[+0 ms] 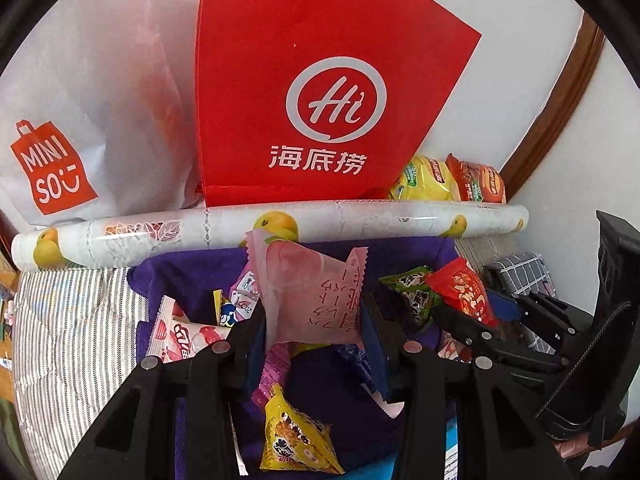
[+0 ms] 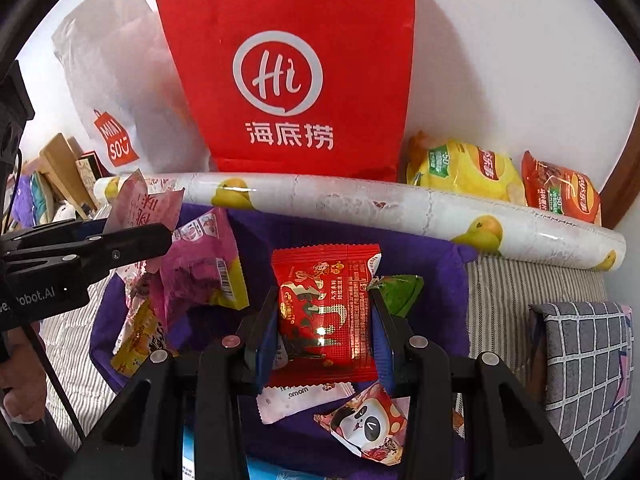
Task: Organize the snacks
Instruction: 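Open the right tool to drop the red packet while the left tool drops the peach candy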
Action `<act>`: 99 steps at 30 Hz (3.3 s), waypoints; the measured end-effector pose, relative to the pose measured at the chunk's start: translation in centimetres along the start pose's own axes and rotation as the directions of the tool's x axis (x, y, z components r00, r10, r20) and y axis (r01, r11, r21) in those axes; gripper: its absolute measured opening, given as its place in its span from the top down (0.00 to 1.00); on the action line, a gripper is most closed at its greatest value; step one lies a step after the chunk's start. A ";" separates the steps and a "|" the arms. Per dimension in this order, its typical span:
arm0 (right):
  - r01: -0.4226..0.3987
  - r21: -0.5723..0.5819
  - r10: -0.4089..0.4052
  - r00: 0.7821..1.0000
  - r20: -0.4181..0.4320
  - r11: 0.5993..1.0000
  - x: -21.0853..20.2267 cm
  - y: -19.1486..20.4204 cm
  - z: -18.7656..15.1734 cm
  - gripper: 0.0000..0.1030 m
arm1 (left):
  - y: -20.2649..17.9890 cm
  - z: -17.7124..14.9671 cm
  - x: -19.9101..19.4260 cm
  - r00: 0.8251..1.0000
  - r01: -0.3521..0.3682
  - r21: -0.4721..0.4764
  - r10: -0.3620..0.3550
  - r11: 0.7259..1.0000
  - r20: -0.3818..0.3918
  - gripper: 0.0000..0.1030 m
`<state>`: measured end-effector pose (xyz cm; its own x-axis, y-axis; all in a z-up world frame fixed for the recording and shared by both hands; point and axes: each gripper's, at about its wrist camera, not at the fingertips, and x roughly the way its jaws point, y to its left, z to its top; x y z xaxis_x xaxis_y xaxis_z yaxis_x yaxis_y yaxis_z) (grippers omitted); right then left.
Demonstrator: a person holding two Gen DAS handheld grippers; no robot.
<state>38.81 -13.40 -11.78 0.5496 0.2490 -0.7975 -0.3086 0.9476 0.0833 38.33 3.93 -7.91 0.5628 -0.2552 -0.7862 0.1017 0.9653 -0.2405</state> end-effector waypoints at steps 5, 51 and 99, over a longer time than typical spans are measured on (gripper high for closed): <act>-0.003 -0.004 0.003 1.000 -0.010 1.000 0.2 0.1 -0.1 0.60 | 0.1 0.0 0.3 1.000 -0.005 -0.004 0.005 1.000 -0.006 0.61; -0.028 0.017 0.029 0.996 -0.083 0.999 0.5 -1.4 0.7 0.36 | -1.2 -0.8 3.7 0.992 0.060 0.050 -0.054 0.997 -0.110 0.61; 0.027 0.089 -0.019 0.996 -0.089 0.996 0.4 -4.1 0.7 0.36 | -2.2 -1.5 4.4 0.974 0.106 0.057 -0.092 0.993 -0.209 0.38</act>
<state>40.85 -17.00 -12.00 0.4840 0.2124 -0.8489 -0.2238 0.9679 0.1146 39.40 0.63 -11.68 0.3670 -0.3490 -0.8623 0.2074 0.9343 -0.2899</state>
